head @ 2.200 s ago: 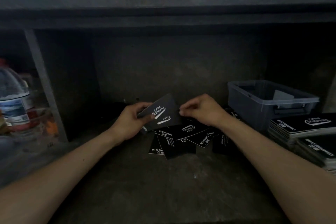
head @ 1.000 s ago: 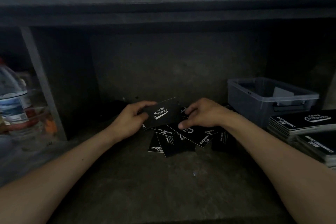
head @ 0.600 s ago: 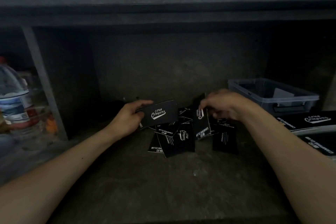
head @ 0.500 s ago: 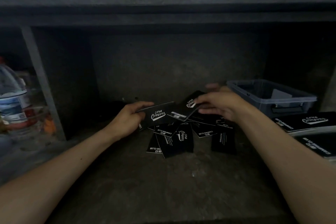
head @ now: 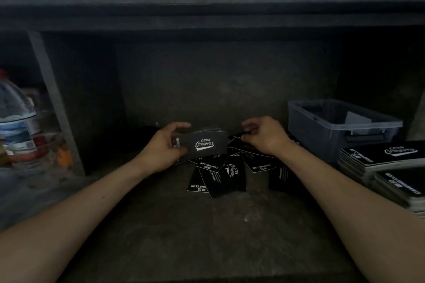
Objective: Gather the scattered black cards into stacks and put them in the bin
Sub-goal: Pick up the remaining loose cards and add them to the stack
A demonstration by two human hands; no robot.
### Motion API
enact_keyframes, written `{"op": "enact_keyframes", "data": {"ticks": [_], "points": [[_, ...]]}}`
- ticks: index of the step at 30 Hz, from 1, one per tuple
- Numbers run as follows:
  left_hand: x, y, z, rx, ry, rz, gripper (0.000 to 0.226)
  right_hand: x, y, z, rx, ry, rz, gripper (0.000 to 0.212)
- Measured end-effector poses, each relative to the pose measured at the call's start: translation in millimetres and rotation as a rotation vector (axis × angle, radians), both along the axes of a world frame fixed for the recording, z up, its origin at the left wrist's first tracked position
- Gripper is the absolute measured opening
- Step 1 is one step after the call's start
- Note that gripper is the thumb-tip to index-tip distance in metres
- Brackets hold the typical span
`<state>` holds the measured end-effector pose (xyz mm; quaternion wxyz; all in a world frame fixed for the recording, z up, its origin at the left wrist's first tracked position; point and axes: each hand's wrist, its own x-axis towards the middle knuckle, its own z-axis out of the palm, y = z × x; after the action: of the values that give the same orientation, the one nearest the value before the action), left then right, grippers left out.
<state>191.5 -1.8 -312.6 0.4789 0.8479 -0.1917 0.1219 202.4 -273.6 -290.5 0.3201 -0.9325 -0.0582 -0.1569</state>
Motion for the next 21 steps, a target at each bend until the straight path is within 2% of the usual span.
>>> {"op": "enact_keyframes", "data": {"ticks": [3, 5, 8, 10, 12, 13, 15, 18, 21], "points": [[1.0, 0.3, -1.0, 0.023, -0.002, -0.031, 0.069, -2.7, -10.3, -2.9, -0.353, 0.146, 0.003, 0.047], [1.4, -1.0, -1.1, 0.014, -0.005, -0.025, 0.060, -2.9, -11.3, -3.3, -0.418, 0.129, 0.047, 0.040], [1.8, -2.7, -1.9, 0.006, -0.021, -0.020, 0.049, -6.2, -11.7, 4.4, -0.461, 0.045, 0.085, 0.020], [3.1, -2.5, -2.9, 0.007, -0.033, 0.009, 0.047, -6.4, -14.3, 9.9, -0.466, -0.059, -0.003, 0.022], [4.7, -2.3, -3.7, -0.035, -0.033, 0.053, 0.046, -8.5, -15.8, 16.0, -0.409, -0.204, -0.131, 0.025], [4.9, -2.4, -3.4, -0.060, -0.025, 0.070, 0.046, -8.9, -15.7, 18.9, -0.312, -0.258, -0.129, 0.025], [5.7, -2.1, -2.1, -0.091, 0.015, 0.059, 0.042, -13.9, -10.1, 23.8, -0.080, -0.282, 0.060, 0.021], [2.0, -4.2, -1.0, -0.092, 0.102, -0.053, 0.025, -23.4, 16.4, 12.9, -0.075, -0.256, 0.279, 0.019], [-3.1, -7.7, -3.8, 0.034, 0.009, -0.079, 0.043, -19.3, 40.1, -6.3, -0.002, -0.271, 0.306, 0.012]]}}
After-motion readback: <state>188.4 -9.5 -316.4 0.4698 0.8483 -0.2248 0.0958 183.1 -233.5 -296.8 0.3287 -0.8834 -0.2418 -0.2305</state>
